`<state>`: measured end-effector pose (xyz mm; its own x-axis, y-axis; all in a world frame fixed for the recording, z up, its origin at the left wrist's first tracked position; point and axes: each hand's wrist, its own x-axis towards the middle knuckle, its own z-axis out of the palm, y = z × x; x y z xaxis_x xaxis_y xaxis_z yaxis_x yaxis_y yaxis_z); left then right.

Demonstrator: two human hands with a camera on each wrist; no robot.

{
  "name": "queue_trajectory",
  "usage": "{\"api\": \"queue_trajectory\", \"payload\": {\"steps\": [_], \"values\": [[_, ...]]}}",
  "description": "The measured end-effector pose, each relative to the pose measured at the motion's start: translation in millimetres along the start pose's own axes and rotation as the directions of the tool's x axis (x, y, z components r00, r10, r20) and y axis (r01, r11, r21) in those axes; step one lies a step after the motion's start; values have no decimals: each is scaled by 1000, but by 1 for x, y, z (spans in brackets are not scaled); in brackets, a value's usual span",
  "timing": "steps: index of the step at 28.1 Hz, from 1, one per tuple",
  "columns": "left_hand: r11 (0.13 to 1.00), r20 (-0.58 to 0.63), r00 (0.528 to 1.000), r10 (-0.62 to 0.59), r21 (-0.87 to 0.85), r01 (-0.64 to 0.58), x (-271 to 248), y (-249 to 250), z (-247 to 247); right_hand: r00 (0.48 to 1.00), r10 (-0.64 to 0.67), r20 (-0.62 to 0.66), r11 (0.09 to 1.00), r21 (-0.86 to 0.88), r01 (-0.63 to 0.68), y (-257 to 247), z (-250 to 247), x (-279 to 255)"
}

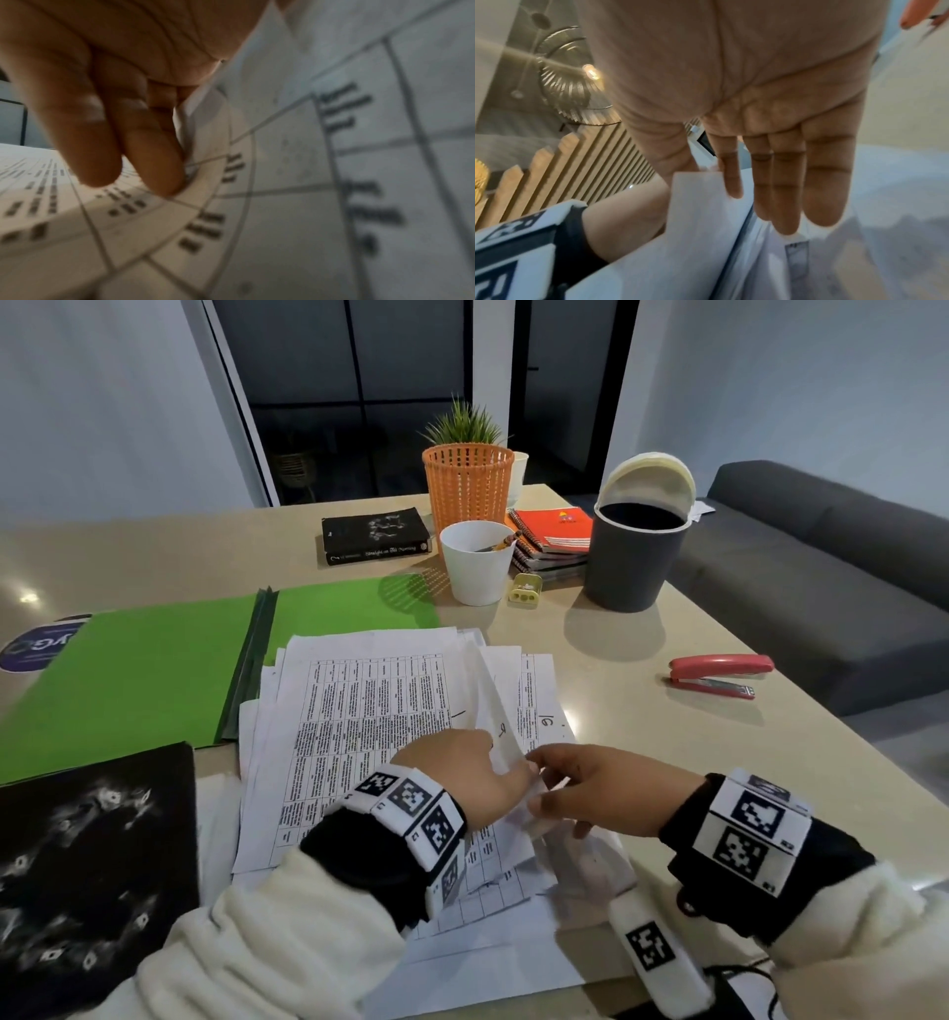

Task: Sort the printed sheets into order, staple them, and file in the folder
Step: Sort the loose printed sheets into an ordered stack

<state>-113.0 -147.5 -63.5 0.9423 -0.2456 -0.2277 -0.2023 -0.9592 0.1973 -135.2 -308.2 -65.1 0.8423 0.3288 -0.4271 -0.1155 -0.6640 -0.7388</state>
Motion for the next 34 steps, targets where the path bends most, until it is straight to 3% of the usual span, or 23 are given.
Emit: {"api": "queue_trajectory", "payload": {"steps": [4, 11, 14, 17, 22, 27, 34], "values": [[996, 20, 999, -35, -84, 37, 2, -4, -3, 999, -42, 12, 999, 23, 41, -2, -3, -1], [993, 26, 999, 19, -115, -16, -3, -5, -9, 995, 22, 102, 1000, 16, -24, 2, 2, -3], [992, 85, 994, 73, -110, -63, -5, -6, -11, 996, 31, 79, 987, 154, -43, 5, 0, 2], [996, 87, 995, 43, -78, -36, -4, -5, -10, 996, 52, 71, 964, 256, -68, 15, -2, 7], [997, 16, 999, 35, -63, -33, 1, -4, -4, 993, 50, 102, 901, 425, -90, 28, -3, 11], [997, -34, 999, 30, -74, -32, 3, -5, -2, 981, 52, 186, 890, 438, -130, 31, -6, 12], [994, -75, 997, 26, -108, -34, 3, -5, -2, 980, 71, 187, 829, 536, -162, 25, -1, 13]]}}
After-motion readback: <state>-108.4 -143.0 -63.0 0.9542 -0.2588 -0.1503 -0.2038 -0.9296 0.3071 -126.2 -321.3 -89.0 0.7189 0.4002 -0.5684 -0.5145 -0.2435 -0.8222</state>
